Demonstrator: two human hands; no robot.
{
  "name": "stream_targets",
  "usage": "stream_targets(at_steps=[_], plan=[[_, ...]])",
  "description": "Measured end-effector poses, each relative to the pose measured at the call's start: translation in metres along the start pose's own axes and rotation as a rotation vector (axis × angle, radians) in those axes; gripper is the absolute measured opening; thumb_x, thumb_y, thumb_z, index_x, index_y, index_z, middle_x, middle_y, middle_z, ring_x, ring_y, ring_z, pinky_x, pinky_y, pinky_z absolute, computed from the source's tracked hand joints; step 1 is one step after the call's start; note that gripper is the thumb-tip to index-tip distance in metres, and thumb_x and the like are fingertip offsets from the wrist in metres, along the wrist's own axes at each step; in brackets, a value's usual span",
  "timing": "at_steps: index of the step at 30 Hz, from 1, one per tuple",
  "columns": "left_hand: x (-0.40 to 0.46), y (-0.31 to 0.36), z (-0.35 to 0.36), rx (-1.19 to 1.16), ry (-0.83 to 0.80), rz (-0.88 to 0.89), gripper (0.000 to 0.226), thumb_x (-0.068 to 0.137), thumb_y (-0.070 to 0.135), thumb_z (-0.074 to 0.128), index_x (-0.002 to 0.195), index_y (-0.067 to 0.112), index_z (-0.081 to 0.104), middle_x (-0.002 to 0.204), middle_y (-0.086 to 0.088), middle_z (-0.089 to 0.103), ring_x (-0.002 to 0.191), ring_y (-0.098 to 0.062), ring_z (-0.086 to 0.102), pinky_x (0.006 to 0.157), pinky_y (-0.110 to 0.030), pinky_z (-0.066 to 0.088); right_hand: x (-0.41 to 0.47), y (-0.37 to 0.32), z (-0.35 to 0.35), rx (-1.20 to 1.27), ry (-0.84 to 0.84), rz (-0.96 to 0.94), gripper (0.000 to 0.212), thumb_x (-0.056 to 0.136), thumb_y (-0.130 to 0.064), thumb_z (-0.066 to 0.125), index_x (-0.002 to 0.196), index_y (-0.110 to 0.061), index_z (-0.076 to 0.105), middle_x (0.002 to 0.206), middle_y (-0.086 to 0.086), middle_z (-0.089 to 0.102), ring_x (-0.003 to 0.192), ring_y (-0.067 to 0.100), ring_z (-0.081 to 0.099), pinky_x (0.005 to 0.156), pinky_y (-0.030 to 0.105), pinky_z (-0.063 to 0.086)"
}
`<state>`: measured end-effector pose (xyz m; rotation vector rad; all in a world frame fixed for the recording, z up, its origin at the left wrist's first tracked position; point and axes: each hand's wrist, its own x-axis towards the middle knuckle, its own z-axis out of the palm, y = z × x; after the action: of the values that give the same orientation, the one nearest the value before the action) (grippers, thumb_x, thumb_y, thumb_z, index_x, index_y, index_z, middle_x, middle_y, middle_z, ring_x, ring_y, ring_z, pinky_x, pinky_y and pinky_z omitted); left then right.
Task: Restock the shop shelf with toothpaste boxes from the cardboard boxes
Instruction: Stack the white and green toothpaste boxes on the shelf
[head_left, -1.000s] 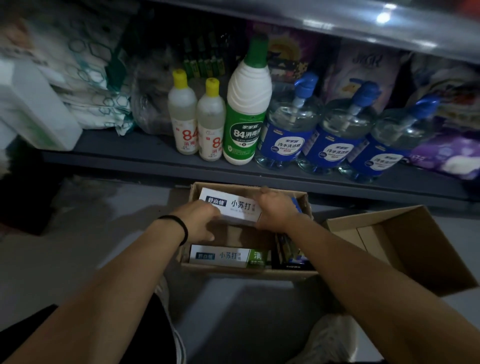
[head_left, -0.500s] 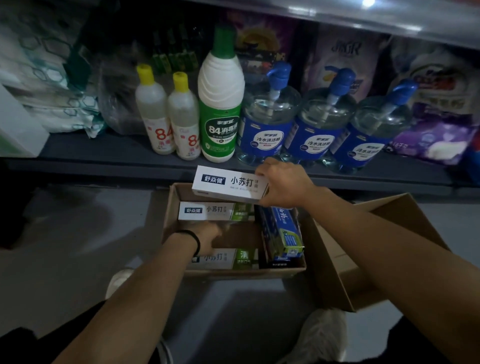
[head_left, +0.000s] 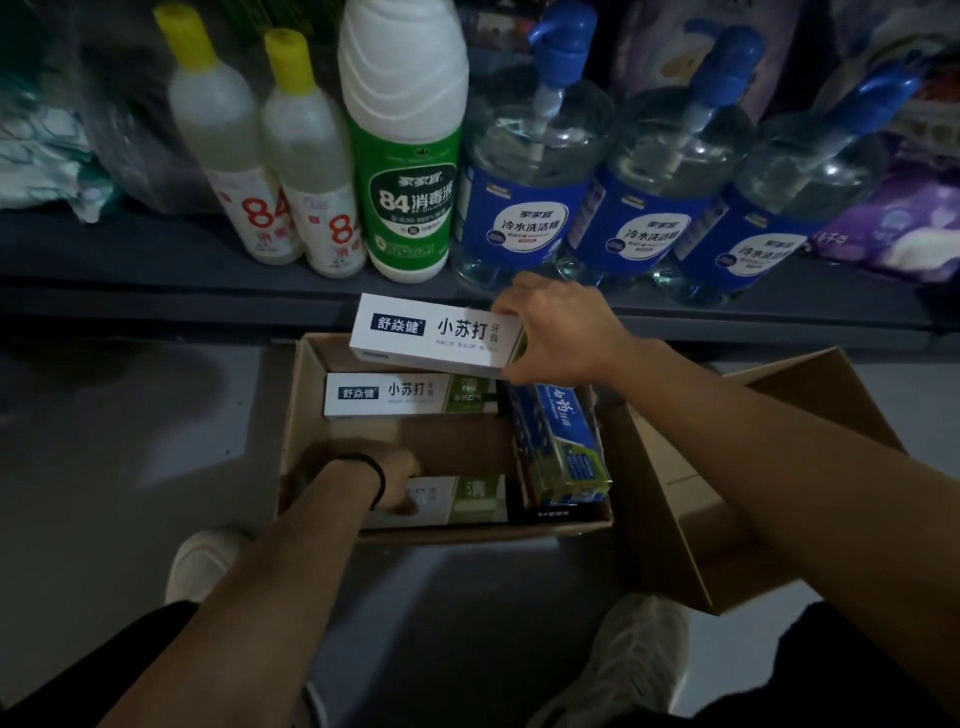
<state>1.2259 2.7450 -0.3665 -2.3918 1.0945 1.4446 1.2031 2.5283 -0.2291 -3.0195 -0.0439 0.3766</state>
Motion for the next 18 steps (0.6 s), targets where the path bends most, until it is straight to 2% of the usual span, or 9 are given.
stream_targets(at_steps=[2,8,11,14,18], plan=[[0.001,-0.001,0.001,0.027,0.004,0.008,0.033,0.085,0.043,0.063,0.110,0.020,0.060,0.107,0.000,0.060,0.093,-0.018,0.057,0.083,-0.034,0.049,0.000,0.000,0.002,0.015,-0.007,0.004,0.061,0.069,-0.046,0.074,0.121,-0.022,0.055,0.111,-0.002,0.053,0.094,0.018,0.055,0.067,0.029,0.038],[0.003,0.000,0.003,0.084,0.051,-0.021,0.050,0.082,0.045,0.065,0.122,0.020,0.051,0.127,-0.004,0.045,0.116,-0.023,0.045,0.097,-0.037,0.042,0.000,0.003,0.004,0.025,-0.009,0.002,0.062,0.068,-0.046,0.075,0.122,-0.023,0.055,0.113,-0.002,0.053,0.095,0.018,0.055,0.070,0.031,0.043],[0.003,-0.002,0.000,-0.036,0.061,-0.026,0.045,0.078,0.039,0.071,0.113,0.025,0.048,0.121,-0.001,0.049,0.106,-0.021,0.050,0.091,-0.037,0.047,-0.003,0.005,0.004,0.032,-0.010,0.005,0.062,0.068,-0.048,0.075,0.121,-0.023,0.055,0.113,-0.003,0.053,0.095,0.017,0.055,0.070,0.031,0.044],[-0.002,-0.001,-0.002,-0.063,0.076,0.005,0.034,0.078,0.032,0.073,0.099,0.027,0.047,0.106,0.001,0.056,0.092,-0.017,0.055,0.081,-0.033,0.050,-0.007,0.006,0.000,0.030,-0.012,0.016,0.062,0.068,-0.048,0.075,0.121,-0.023,0.055,0.112,-0.004,0.052,0.094,0.016,0.054,0.074,0.033,0.048],[-0.023,0.005,-0.010,-0.065,0.176,0.035,0.034,0.078,0.029,0.073,0.096,0.029,0.043,0.107,0.001,0.055,0.094,-0.017,0.053,0.079,-0.030,0.046,-0.017,0.006,-0.016,0.014,0.011,0.038,0.062,0.067,-0.046,0.075,0.121,-0.024,0.055,0.111,-0.004,0.052,0.093,0.016,0.054,0.074,0.036,0.050]])
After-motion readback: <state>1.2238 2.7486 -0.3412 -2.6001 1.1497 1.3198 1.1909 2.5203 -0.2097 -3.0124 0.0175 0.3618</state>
